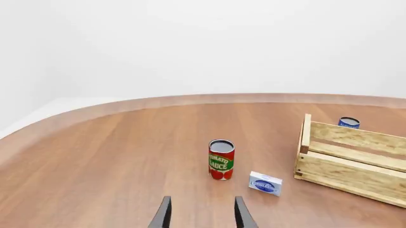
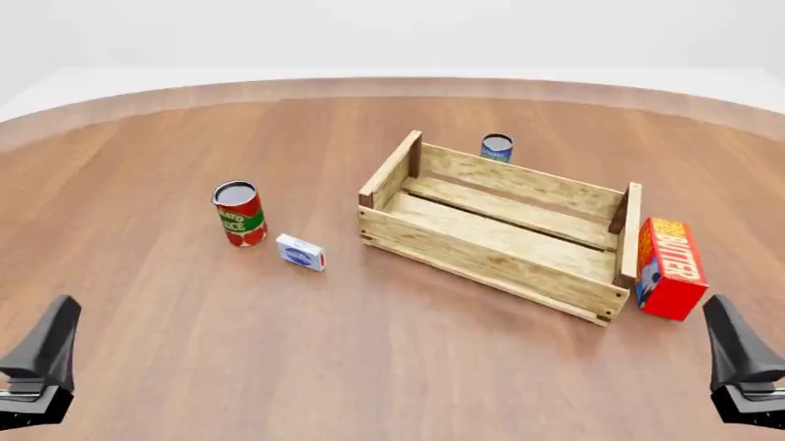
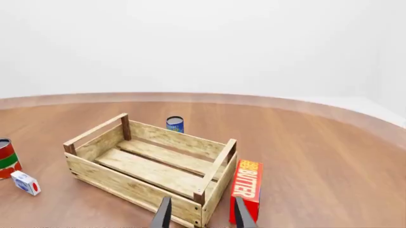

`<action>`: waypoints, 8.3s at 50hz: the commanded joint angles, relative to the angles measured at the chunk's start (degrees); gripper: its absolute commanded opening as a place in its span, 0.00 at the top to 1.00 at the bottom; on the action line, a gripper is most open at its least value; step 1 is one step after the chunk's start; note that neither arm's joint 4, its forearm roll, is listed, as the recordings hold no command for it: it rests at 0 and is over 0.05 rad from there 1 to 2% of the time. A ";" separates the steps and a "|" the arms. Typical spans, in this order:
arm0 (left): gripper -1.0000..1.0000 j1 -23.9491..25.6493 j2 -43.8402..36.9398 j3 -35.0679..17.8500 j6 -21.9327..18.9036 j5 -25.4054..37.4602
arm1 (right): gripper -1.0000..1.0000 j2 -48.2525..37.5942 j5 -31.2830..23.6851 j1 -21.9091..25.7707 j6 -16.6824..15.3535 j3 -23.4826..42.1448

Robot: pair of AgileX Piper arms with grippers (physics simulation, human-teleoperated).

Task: Pick up the butter and put it in the tray.

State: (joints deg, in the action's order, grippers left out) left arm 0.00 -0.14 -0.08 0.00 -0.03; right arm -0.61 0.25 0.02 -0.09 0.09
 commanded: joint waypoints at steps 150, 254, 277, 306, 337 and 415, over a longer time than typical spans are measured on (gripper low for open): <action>0.00 0.00 -0.30 -0.17 -0.01 -0.07 | 0.00 -50.93 36.80 -13.33 2.30 2.11; 0.00 0.00 -0.31 -0.16 0.00 -0.07 | 0.00 -92.00 59.01 -14.26 4.62 10.89; 0.00 0.00 -0.29 -0.17 -0.02 -0.07 | 0.00 -98.34 61.77 -14.03 5.33 12.99; 0.00 0.00 -0.32 -0.16 0.00 -0.07 | 0.00 -107.76 64.92 -12.68 7.49 15.32; 0.00 0.00 -0.29 -0.17 -0.01 -0.07 | 0.00 -111.83 66.35 -11.68 8.53 16.33; 0.00 0.00 -0.31 -0.16 0.00 -0.07 | 1.00 -82.11 52.34 -13.27 4.06 7.60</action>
State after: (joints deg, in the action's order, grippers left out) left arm -0.01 -0.44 -0.24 -0.01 -0.11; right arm -88.75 55.75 -13.76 3.43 8.29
